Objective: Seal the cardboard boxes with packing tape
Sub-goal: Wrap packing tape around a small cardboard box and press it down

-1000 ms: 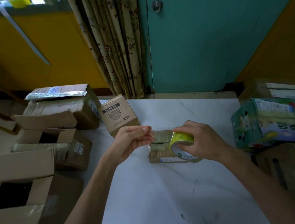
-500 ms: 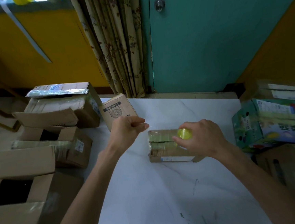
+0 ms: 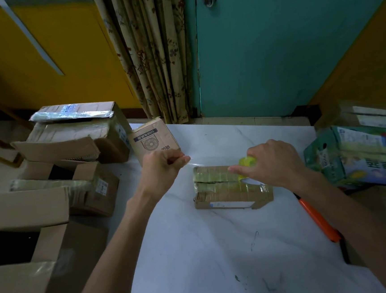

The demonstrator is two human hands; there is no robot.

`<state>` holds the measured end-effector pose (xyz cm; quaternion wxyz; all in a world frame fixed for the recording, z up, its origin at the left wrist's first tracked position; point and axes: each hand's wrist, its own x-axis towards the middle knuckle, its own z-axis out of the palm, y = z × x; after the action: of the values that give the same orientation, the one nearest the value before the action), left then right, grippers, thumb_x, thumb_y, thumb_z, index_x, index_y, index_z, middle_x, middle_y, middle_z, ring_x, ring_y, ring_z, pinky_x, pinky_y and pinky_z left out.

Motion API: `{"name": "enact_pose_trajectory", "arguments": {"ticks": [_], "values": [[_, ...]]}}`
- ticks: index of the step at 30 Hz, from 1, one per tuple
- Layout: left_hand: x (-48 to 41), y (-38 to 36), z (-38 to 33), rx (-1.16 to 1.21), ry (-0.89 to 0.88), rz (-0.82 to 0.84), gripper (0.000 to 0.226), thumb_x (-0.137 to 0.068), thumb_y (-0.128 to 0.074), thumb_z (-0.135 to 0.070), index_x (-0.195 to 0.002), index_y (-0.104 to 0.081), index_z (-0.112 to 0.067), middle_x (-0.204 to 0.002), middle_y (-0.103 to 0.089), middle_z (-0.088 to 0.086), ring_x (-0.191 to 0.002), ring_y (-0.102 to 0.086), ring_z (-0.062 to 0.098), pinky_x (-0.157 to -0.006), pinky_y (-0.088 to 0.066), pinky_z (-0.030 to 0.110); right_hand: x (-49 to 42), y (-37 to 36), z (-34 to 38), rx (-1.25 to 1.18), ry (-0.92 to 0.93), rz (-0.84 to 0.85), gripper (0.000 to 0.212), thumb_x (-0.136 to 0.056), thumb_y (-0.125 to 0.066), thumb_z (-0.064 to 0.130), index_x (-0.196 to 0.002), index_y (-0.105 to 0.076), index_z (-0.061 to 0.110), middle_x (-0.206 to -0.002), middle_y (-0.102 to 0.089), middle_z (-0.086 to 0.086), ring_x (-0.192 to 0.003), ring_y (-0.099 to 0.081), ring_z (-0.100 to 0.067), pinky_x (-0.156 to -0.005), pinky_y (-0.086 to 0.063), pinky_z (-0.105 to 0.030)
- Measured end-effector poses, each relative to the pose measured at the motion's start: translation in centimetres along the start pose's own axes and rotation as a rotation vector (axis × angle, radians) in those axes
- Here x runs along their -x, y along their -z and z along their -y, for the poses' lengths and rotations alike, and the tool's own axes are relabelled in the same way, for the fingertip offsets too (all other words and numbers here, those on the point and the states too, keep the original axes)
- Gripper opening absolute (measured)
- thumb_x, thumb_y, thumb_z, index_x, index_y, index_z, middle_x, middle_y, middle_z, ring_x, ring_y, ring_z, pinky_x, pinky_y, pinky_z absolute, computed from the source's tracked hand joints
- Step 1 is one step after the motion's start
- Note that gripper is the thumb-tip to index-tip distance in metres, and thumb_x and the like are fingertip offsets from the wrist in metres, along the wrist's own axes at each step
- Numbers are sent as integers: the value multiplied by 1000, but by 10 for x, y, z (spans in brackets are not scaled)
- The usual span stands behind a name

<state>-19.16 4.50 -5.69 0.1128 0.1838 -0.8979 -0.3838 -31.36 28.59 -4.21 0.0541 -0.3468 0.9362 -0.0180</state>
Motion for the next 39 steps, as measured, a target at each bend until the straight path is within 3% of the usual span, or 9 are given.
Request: {"name": "enact_pose_trajectory", "arguments": {"ticks": [3,8,15,20,25,28,32,36,39], "values": [[0,11,18,11,38,-8,17,-91,-72,-20,-103,-77,-9,-94,-71,0,-90,-67,16,-84,-55,29,0,-6,-19,-12,-34,6,75,-75,-28,87,-49,-41,18,-49,-43,2,-51,-45,-13,-53,-31,-25],[6,11,53,-10,111,22,17,-91,-72,-23,-99,-77,-9,-92,-73,3,-85,-68,13,-73,-51,19,3,-13,-46,-59,-106,14,74,-73,-39,85,-46,-33,17,-45,-28,2,-43,-29,-12,-49,-22,-24],[6,-19,68,260,355,66,29,-91,-73,-36,-89,-63,-10,-80,-63,4,-72,-55,16,-69,-48,34,-3,-24,-41,-13,-120,9,73,-77,-46,82,-46,-41,17,-45,-40,1,-45,-40,-13,-48,-25,-23],[8,-41,76,312,442,-7,44,-76,-85,-41,-86,-53,-12,-73,-51,3,-63,-43,14,-57,-39,26,-10,-30,-35,30,-106,5,71,-78,-45,83,-47,-43,19,-48,-43,1,-48,-45,-14,-49,-28,-23],[16,-59,92,280,410,-15,39,-82,-78,-44,-108,-64,-18,-78,-54,4,-66,-48,15,-58,-41,24,-12,-34,-23,60,-121,38,70,-78,-44,84,-49,-45,20,-50,-45,1,-48,-44,-12,-49,-26,-21],[21,-67,103,354,431,7,38,-79,-74,-57,-91,-76,-22,-79,-63,7,-67,-52,21,-58,-44,31,-14,-36,-19,86,-139,56,71,-79,-43,84,-55,-54,18,-53,-49,0,-51,-49,-14,-50,-30,-21],[24,-71,110,518,522,10,31,-83,-79,-43,-79,-74,-12,-80,-66,19,-69,-53,23,-62,-45,35,-12,-37,-13,137,-128,32,71,-79,-42,85,-56,-54,18,-52,-47,2,-50,-47,-13,-49,-31,-21],[24,-79,120,576,641,25,42,-81,-84,-40,-82,-70,0,-71,-59,9,-64,-47,17,-60,-40,32,-15,-40,-7,176,-128,77,73,-80,-40,84,-59,-57,16,-54,-46,1,-51,-45,-13,-48,-25,-22],[22,-85,124,601,682,82,36,-83,-82,-34,-80,-69,-2,-63,-58,-1,-63,-47,15,-61,-42,29,-18,-42,-6,192,-119,95,73,-81,-38,83,-58,-55,16,-54,-48,1,-49,-45,-12,-47,-26,-21]]}}
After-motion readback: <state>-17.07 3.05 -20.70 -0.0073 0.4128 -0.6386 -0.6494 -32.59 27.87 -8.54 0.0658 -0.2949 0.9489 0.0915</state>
